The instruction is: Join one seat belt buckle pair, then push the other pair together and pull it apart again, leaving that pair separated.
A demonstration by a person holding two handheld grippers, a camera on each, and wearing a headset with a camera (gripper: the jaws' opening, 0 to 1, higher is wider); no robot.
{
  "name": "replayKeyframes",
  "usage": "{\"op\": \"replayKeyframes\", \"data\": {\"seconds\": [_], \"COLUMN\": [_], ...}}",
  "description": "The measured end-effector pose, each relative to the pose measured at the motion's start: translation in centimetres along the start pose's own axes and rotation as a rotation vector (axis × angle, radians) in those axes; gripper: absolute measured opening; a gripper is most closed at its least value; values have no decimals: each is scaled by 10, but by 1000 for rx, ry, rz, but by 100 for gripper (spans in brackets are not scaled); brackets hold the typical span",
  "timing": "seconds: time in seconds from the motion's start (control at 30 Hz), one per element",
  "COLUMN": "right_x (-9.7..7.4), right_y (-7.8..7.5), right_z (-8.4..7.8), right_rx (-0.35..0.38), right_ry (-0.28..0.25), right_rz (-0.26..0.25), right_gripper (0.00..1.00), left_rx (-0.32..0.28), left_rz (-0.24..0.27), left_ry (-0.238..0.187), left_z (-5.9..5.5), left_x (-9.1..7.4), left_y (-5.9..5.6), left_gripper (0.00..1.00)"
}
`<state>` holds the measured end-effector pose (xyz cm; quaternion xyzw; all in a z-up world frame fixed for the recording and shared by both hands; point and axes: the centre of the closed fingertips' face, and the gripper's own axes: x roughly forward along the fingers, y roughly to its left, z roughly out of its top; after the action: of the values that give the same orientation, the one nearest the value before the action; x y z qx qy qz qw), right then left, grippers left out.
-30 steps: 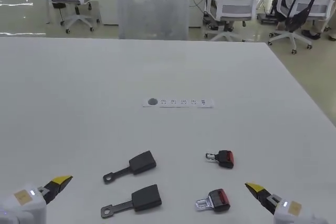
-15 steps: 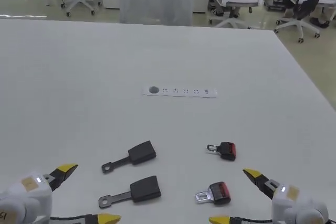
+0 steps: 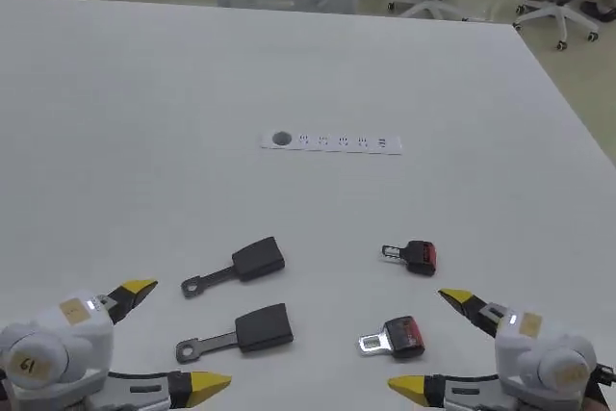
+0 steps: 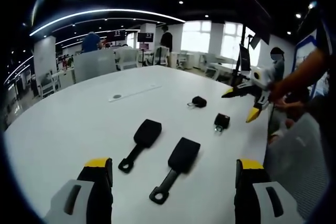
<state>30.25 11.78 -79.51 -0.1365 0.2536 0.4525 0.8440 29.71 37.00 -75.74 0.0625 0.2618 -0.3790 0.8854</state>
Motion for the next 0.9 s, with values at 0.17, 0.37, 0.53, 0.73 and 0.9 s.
{"op": "replayKeyframes", "data": {"seconds": [0.17,0.37,0.53,0.73,0.9], "right_x": [5,11,17,22,26], "right_y": [0,-2,-5,-6,-7], "right_z": [-7,-14,-18,-22,-28], "right_rx": [-18,-54,-72,-129,-169], "right_ry": [32,72,105,156,187], "right_rz": [39,96,138,195,238], "right_gripper": [90,89,88,87,84], "left_rx": [6,28,47,74,99], "left_rz": [-30,-72,-107,-158,-204], "left_ry": [20,48,64,105,148], "left_z": [-2,-5,-6,-15,-24], "left_x": [12,29,42,58,71], "left_y": [-2,-8,-11,-14,-20], "left_gripper": [99,98,97,92,91]}}
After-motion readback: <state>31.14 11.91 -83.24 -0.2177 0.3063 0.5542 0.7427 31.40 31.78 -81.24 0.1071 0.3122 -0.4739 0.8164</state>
